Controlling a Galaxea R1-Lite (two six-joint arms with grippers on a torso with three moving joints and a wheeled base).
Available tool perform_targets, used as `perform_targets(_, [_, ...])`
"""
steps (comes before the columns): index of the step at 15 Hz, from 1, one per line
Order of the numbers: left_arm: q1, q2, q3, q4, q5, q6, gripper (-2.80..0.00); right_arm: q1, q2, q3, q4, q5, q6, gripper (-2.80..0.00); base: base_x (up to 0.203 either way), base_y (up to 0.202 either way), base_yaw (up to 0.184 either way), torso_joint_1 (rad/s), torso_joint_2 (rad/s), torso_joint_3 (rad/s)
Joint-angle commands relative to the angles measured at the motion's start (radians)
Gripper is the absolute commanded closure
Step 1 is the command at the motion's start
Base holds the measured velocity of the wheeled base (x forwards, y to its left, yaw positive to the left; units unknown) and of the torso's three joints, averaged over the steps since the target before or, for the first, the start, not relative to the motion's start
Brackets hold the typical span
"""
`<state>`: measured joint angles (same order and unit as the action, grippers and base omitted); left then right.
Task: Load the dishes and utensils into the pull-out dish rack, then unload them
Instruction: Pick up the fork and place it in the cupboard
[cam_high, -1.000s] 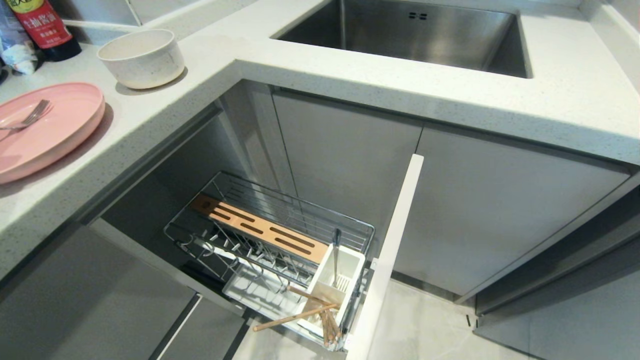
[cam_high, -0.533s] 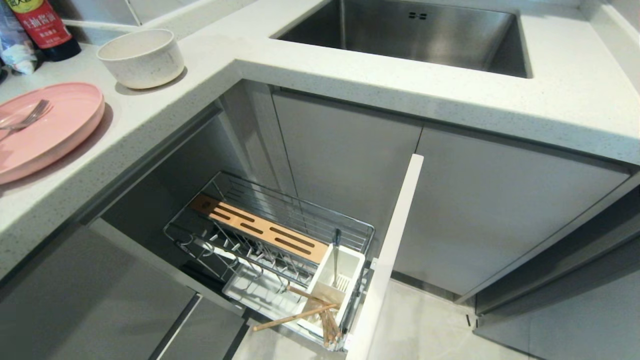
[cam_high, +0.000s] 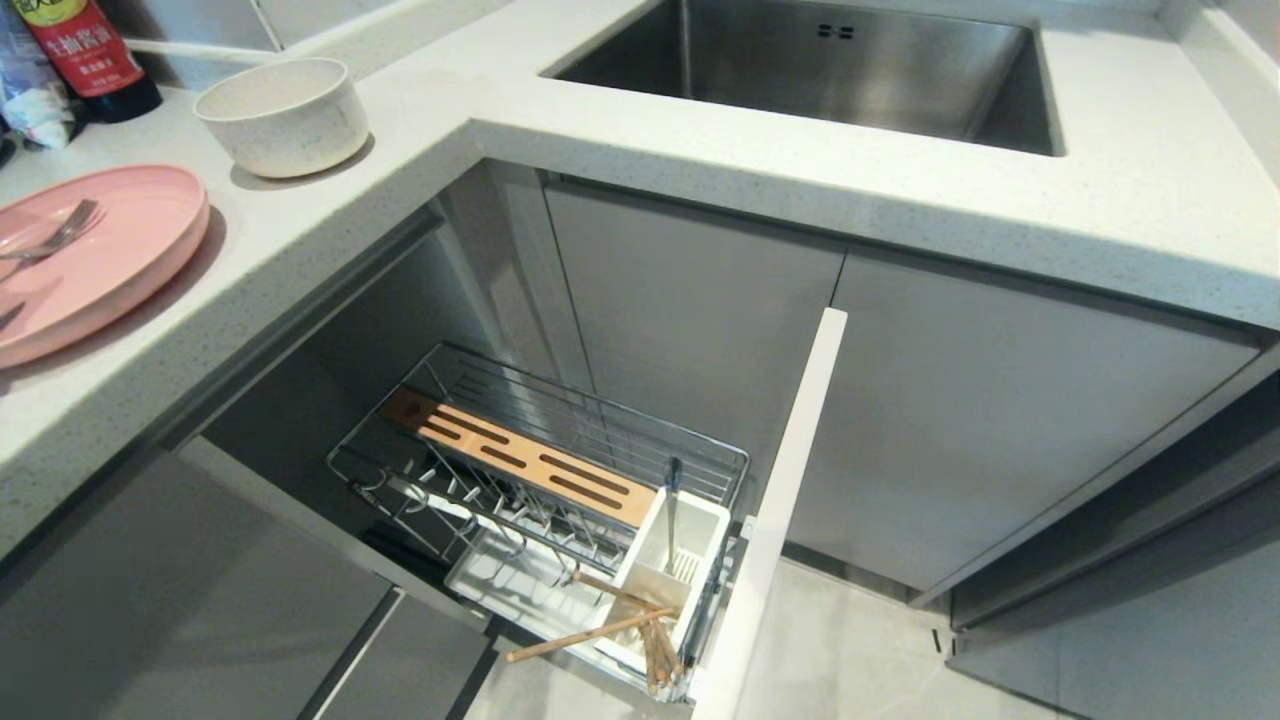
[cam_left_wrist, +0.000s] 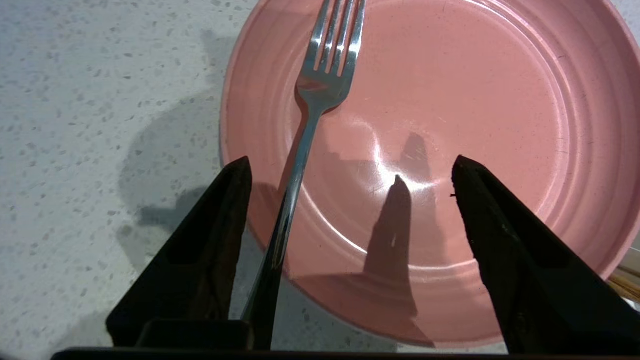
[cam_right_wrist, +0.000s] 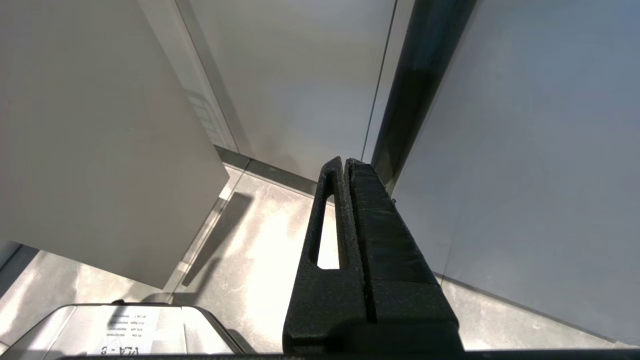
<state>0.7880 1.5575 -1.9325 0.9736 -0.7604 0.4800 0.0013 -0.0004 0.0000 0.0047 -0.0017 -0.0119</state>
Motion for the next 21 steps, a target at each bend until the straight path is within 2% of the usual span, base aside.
perform_targets(1, [-0.018, 0.017, 0.003, 0.004, -0.004, 0.003, -2.80, 0.000, 0.000, 0.000, 0.000, 0.000, 0.000, 0.00, 0.000, 0.000, 0.000, 0.000, 0.00, 0.000])
perform_targets(7, [-0.066, 0.014, 0.030, -0.009, 0.011, 0.002, -2.80, 0.000, 0.000, 0.000, 0.000, 0.000, 0.000, 0.00, 0.000, 0.000, 0.000, 0.000, 0.00, 0.000])
perform_targets(11, [-0.108, -0.014, 0.071, -0.032, 0.092, 0.000, -2.80, 0.000, -0.001, 0.000, 0.000, 0.000, 0.000, 0.00, 0.000, 0.000, 0.000, 0.000, 0.00, 0.000])
perform_targets(14, [-0.116, -0.042, 0.107, -0.063, 0.107, -0.001, -2.80, 0.000, 0.000, 0.000, 0.000, 0.000, 0.000, 0.00, 0.000, 0.000, 0.000, 0.000, 0.00, 0.000])
perform_targets(17, [-0.130, -0.061, 0.120, -0.065, 0.158, -0.001, -2.80, 0.000, 0.000, 0.000, 0.001, 0.000, 0.000, 0.00, 0.000, 0.000, 0.000, 0.000, 0.00, 0.000])
perform_targets(21, [-0.141, -0.073, 0.142, -0.082, 0.167, -0.002, -2.80, 0.000, 0.000, 0.000, 0.000, 0.000, 0.000, 0.00, 0.000, 0.000, 0.000, 0.000, 0.00, 0.000])
